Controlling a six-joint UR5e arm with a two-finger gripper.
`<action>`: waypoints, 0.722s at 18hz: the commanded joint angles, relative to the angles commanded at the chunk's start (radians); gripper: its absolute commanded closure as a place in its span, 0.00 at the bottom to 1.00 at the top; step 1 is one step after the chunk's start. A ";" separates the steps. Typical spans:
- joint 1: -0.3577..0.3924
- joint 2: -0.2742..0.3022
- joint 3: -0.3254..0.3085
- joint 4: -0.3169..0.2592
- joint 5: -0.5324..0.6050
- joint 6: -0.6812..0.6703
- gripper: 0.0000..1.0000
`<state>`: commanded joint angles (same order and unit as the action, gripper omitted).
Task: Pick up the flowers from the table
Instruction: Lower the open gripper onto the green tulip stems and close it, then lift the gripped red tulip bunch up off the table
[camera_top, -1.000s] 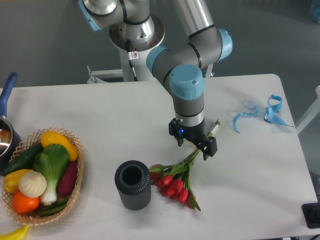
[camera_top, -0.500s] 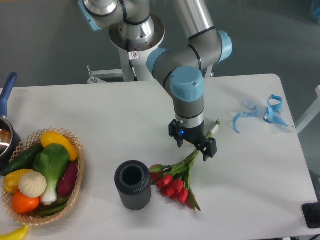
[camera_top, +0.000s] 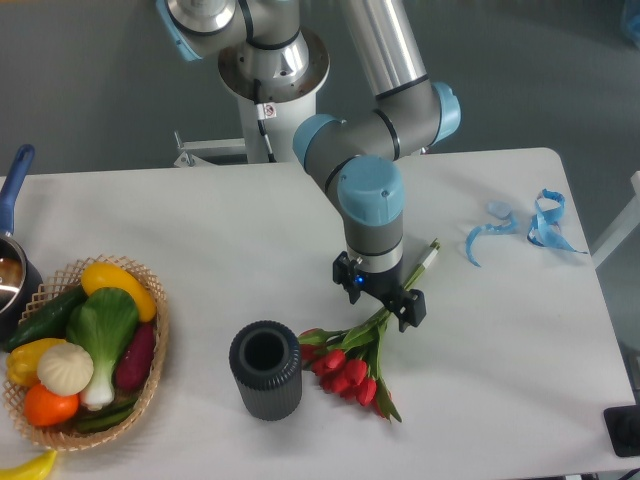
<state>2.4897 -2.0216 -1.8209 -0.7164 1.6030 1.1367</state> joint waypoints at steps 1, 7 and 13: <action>0.000 -0.017 0.002 0.000 0.000 0.002 0.00; -0.002 -0.055 0.014 0.000 0.002 0.003 0.00; -0.005 -0.057 0.032 -0.002 -0.005 0.009 1.00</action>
<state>2.4850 -2.0786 -1.7886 -0.7179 1.5984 1.1459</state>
